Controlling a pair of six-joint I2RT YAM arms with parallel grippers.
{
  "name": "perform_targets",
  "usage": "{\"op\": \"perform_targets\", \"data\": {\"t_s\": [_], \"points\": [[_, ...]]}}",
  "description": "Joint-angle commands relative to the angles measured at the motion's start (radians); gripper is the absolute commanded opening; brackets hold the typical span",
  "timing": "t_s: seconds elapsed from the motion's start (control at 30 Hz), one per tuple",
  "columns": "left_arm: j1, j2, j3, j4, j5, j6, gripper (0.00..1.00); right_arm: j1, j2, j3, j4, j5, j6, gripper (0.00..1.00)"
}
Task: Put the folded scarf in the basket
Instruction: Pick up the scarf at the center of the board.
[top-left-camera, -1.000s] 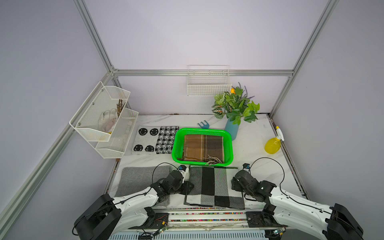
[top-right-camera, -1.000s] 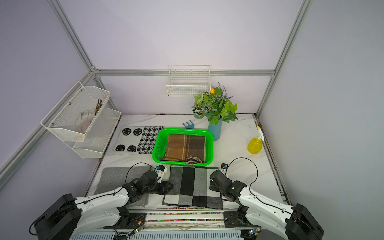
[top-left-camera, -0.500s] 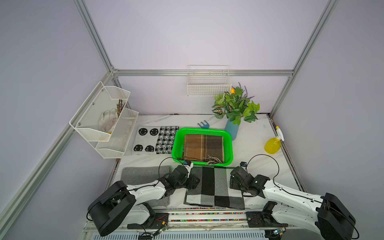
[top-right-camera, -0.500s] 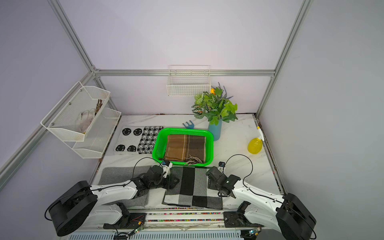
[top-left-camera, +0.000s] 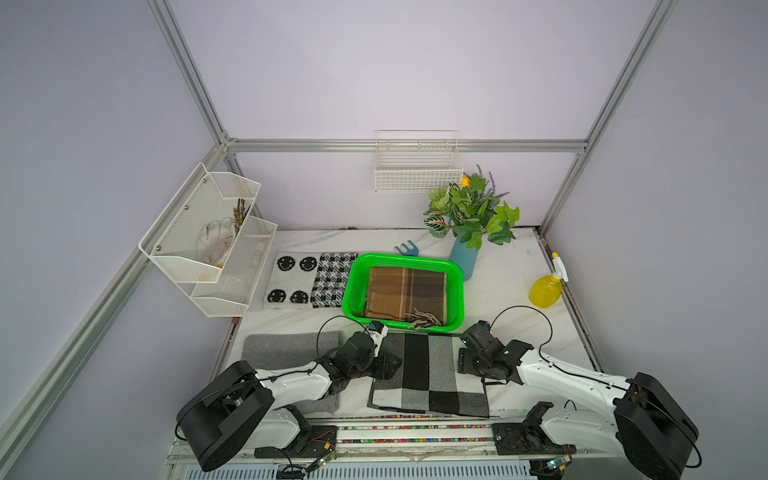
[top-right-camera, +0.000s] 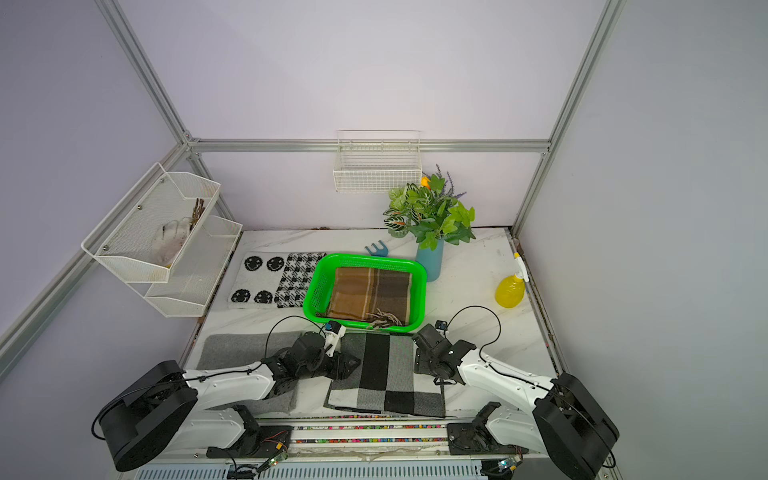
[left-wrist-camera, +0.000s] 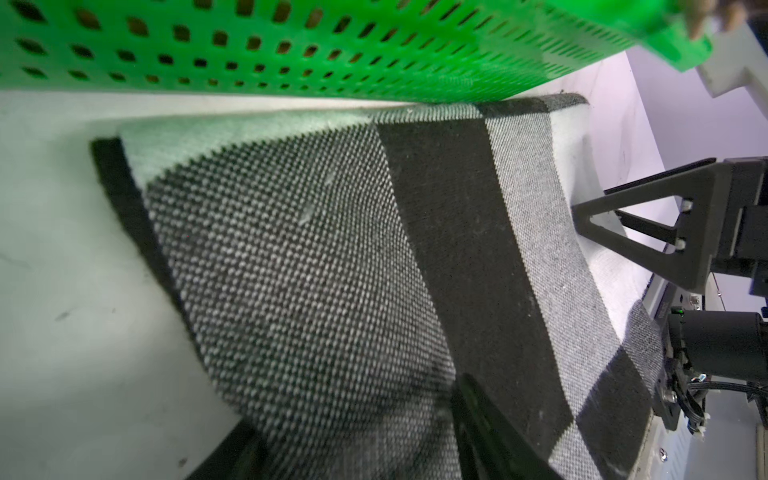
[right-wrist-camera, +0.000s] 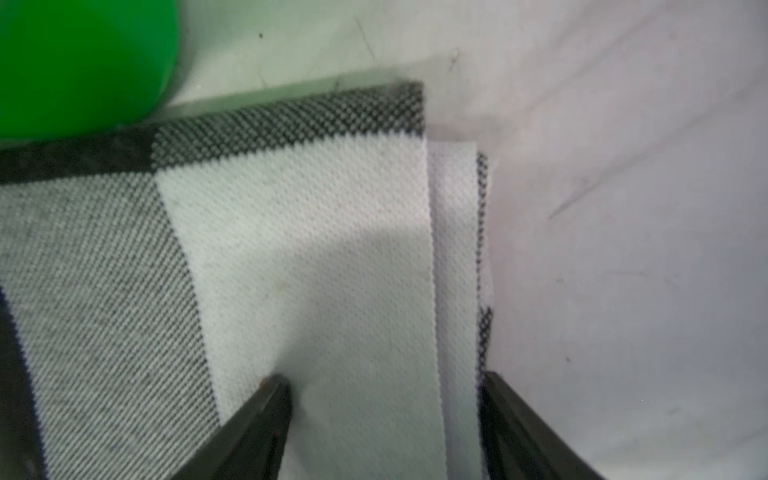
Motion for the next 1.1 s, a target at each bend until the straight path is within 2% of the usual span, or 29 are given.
{"op": "perform_targets", "data": {"t_s": [0.0, 0.1, 0.2, 0.23, 0.33, 0.4, 0.47, 0.57, 0.63, 0.7, 0.77, 0.8, 0.97, 1.07], "points": [[-0.003, 0.079, -0.023, -0.12, 0.033, 0.001, 0.64, 0.001, 0.035, -0.037, 0.066, -0.15, -0.043, 0.71], [-0.004, 0.071, -0.044, -0.095, 0.054, -0.018, 0.64, -0.001, 0.015, -0.092, 0.137, -0.17, -0.041, 0.69], [-0.018, 0.034, -0.059, -0.101, 0.021, -0.027, 0.63, 0.0, -0.03, -0.11, 0.155, -0.187, -0.04, 0.67], [-0.018, 0.04, -0.062, -0.095, 0.023, -0.033, 0.62, -0.001, -0.05, -0.119, 0.172, -0.191, -0.035, 0.62], [-0.018, 0.078, -0.053, -0.086, 0.054, -0.037, 0.63, -0.001, -0.088, -0.162, 0.269, -0.205, -0.012, 0.59], [-0.017, 0.078, -0.048, -0.089, 0.054, -0.034, 0.64, -0.001, -0.085, -0.173, 0.307, -0.219, -0.007, 0.54], [-0.018, 0.079, -0.053, -0.097, 0.043, -0.039, 0.64, -0.001, -0.064, -0.164, 0.327, -0.259, -0.022, 0.53], [-0.022, 0.025, -0.052, -0.156, 0.015, -0.042, 0.68, 0.0, -0.038, -0.142, 0.328, -0.281, -0.048, 0.46], [-0.022, -0.044, -0.058, -0.197, -0.03, -0.044, 0.68, -0.001, -0.038, -0.147, 0.342, -0.269, -0.051, 0.36], [-0.023, -0.082, -0.057, -0.237, -0.083, -0.043, 0.69, -0.001, -0.048, -0.158, 0.358, -0.265, -0.053, 0.21], [-0.023, -0.088, -0.054, -0.265, -0.12, -0.046, 0.69, 0.0, -0.073, -0.162, 0.359, -0.271, -0.062, 0.08], [-0.021, -0.081, -0.053, -0.272, -0.129, -0.056, 0.7, 0.0, -0.095, -0.165, 0.352, -0.271, -0.064, 0.04], [-0.022, -0.007, -0.049, -0.27, -0.092, -0.086, 0.73, -0.001, -0.216, -0.187, 0.346, -0.252, -0.068, 0.01], [-0.025, -0.031, -0.066, -0.277, -0.102, -0.102, 0.75, -0.001, -0.242, -0.213, 0.364, -0.217, -0.073, 0.0]]}}
